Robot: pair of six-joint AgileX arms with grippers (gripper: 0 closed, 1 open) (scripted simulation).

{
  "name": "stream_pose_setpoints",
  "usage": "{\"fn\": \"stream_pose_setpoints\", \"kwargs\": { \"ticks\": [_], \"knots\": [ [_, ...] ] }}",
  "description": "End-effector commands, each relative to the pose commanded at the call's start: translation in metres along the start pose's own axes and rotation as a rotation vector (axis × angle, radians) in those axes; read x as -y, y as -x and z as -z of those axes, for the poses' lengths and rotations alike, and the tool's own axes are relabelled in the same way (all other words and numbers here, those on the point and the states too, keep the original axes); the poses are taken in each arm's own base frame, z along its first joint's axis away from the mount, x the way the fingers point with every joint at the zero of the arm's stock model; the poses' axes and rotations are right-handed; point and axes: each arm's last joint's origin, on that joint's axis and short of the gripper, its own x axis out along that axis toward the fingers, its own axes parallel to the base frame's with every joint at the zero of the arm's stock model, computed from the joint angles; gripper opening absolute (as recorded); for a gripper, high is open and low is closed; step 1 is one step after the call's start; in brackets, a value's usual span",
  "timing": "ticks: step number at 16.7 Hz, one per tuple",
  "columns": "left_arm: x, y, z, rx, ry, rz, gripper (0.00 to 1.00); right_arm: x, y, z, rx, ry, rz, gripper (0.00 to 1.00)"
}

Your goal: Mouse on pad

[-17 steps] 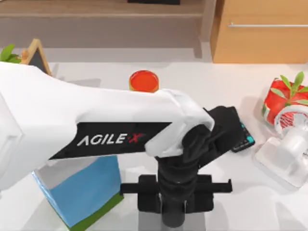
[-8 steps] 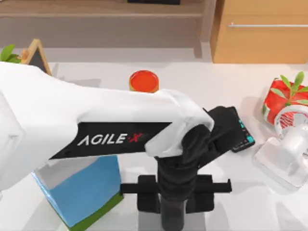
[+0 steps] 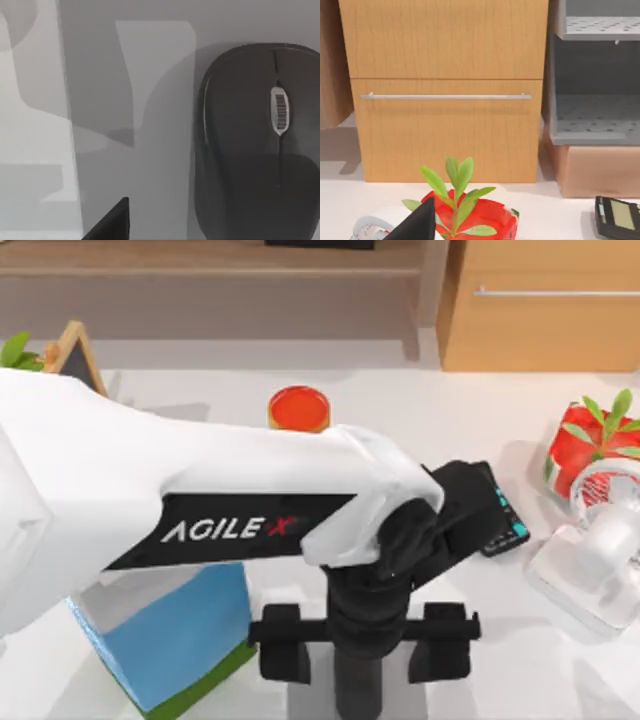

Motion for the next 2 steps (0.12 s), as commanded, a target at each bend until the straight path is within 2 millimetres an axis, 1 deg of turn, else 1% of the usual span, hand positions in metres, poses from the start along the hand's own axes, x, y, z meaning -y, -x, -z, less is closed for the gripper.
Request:
{"fn": "stream_pose_setpoints", "kwargs": {
  "ticks": [2],
  "knots": [
    [0.0,0.0,0.0,0.0,0.0,0.0,1.0,0.0,0.0,0.0,0.0,0.0,0.0,1.0]
  ]
}}
